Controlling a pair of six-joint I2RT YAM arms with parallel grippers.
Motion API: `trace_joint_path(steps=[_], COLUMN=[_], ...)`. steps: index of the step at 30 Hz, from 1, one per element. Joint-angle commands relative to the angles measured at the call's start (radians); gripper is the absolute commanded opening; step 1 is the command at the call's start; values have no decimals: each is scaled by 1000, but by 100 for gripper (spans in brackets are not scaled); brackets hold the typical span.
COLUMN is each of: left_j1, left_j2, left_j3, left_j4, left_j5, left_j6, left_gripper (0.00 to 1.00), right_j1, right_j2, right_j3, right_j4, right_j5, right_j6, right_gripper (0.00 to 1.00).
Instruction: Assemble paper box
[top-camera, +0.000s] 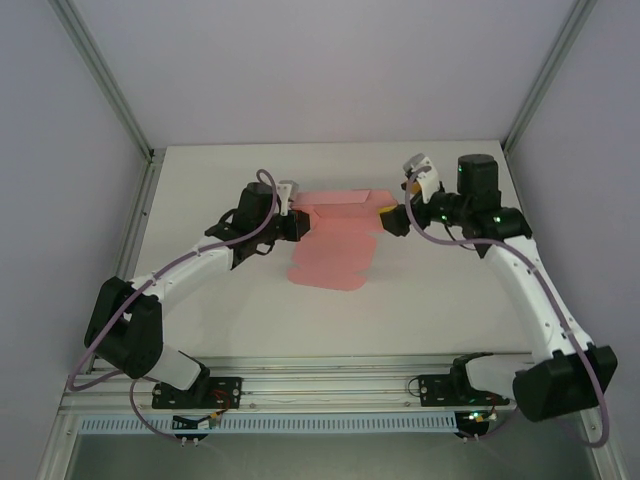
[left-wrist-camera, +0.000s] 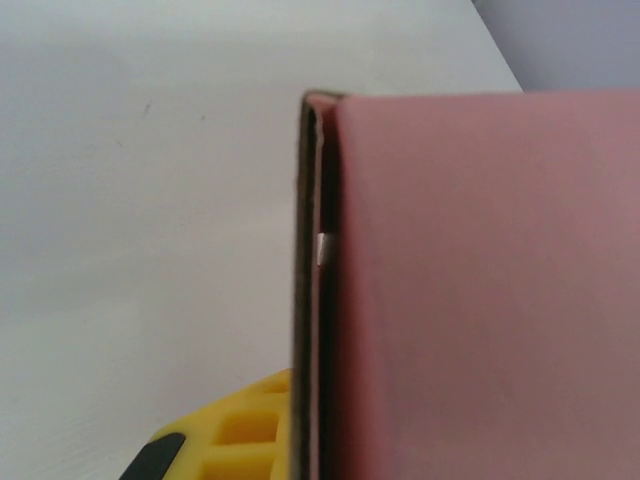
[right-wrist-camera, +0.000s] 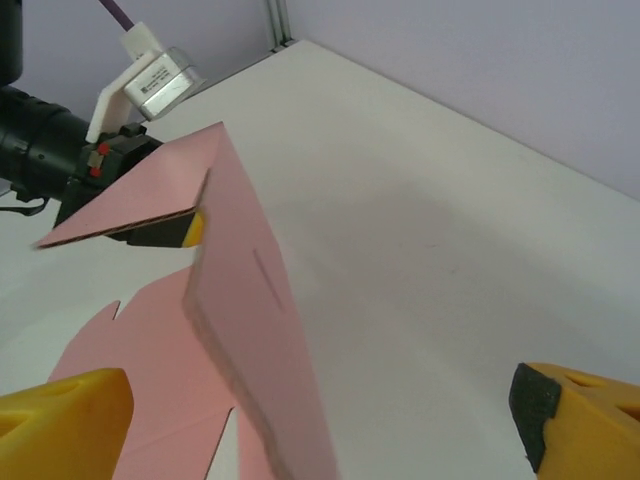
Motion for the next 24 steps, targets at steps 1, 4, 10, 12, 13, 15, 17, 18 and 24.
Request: trace_joint_path(steps=[1,4,10,12,13,15,17,18,24], left_j1=[1,1,1,0,0,1,1,1,1], left_j2=[-4,7,25,24,22,24,26,27,24], left_j3=[4,14,28,16,10,3,-10,-15,-47], left_j4=[46,67,107,153,180,229,297,329,444], left_j5=[50,76,124,123,117,114,131,142,151], left_j6=[-29,-41,-61,-77,-88,-101,-107,-107,-99], left_gripper=[0,0,0,0,0,1,5,6,11], right_j1=[27,90,150,153,159,167,170,172,172], right_j2=[25,52,111,117,116,114,115,118,140], right_j3=[35,23,55,67,71,69,63,65,81], right_j4=[-29,-23,-16,-32,-44,-55,-59,-64,-102], right_j5=[-126,-95,56,45,31,16,-16,-28,-68], right_j6=[-84,-119,-71,-42,-31,-1,18,19,9], right_gripper=[89,73,26,19,16,10,7,6,2])
